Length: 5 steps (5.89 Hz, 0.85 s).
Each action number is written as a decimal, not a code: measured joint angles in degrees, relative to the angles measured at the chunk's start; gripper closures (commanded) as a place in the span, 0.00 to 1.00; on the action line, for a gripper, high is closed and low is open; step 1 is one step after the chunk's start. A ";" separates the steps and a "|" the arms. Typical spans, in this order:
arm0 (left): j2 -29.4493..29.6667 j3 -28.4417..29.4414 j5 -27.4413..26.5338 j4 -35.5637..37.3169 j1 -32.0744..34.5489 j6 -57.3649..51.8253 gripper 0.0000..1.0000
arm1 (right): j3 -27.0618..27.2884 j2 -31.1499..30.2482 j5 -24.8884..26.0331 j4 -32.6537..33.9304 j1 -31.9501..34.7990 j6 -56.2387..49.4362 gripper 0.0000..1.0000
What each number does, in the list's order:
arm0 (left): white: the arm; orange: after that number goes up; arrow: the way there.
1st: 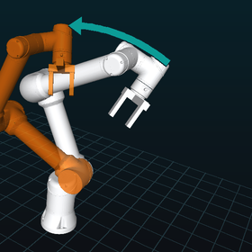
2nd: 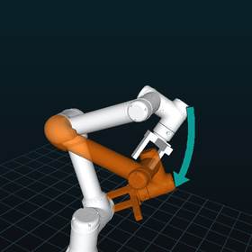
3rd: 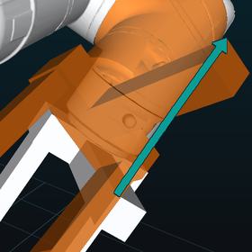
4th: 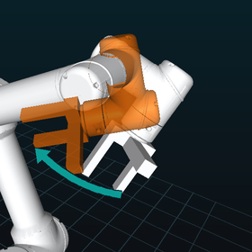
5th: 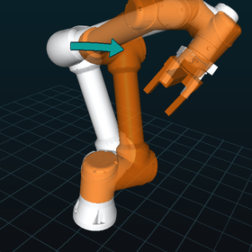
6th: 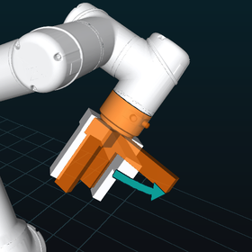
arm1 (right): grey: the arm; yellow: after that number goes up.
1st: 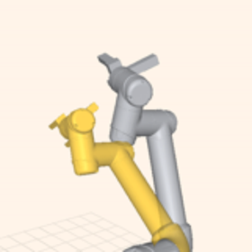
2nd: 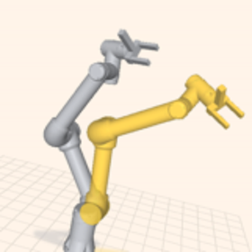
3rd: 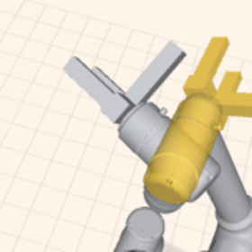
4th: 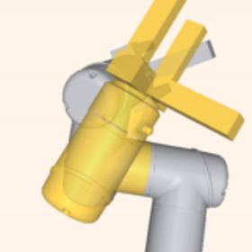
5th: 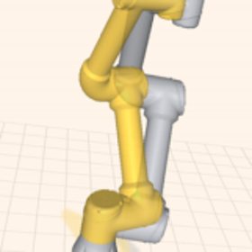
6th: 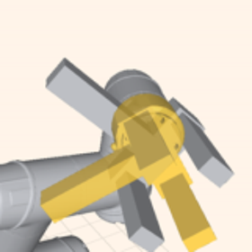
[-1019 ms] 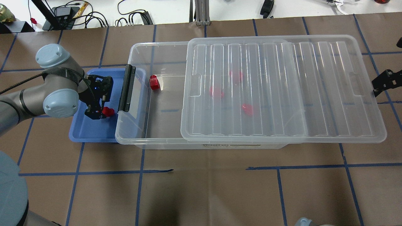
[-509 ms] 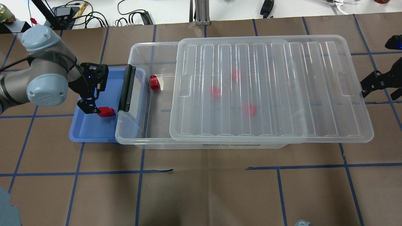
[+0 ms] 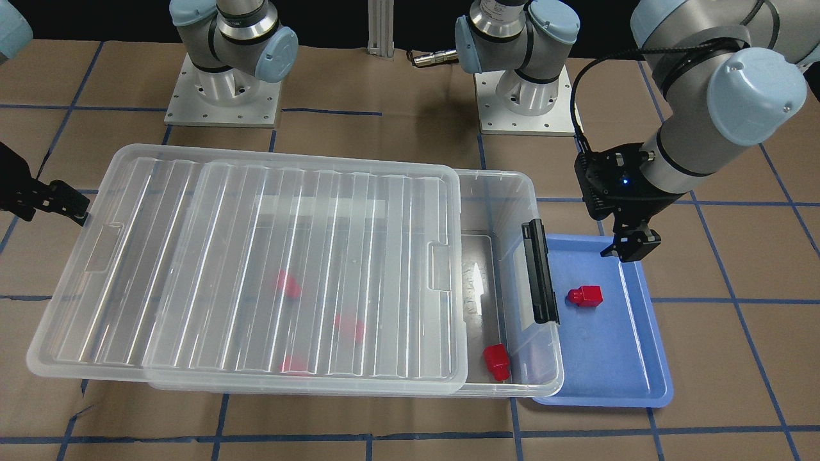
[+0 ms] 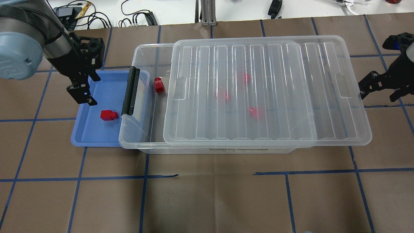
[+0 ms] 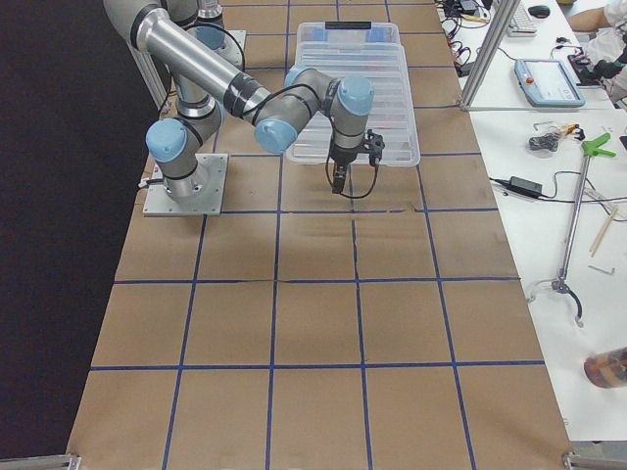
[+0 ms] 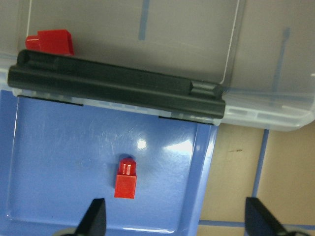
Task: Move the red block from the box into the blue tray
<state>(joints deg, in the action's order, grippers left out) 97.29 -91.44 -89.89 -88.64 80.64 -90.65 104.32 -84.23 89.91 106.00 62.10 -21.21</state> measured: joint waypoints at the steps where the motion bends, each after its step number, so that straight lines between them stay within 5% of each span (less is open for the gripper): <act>1: -0.52 4.74 -0.25 -6.17 3.05 4.97 0.02 | 0.04 -0.22 0.00 -0.12 1.51 1.69 0.00; 5: -0.53 9.46 -0.46 -10.56 13.35 32.13 0.02 | 0.81 -1.48 -2.43 -0.68 6.60 7.37 0.00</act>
<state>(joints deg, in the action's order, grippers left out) 96.76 -81.98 -90.34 -99.20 93.99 -58.53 105.13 -85.72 87.48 105.32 68.70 -13.83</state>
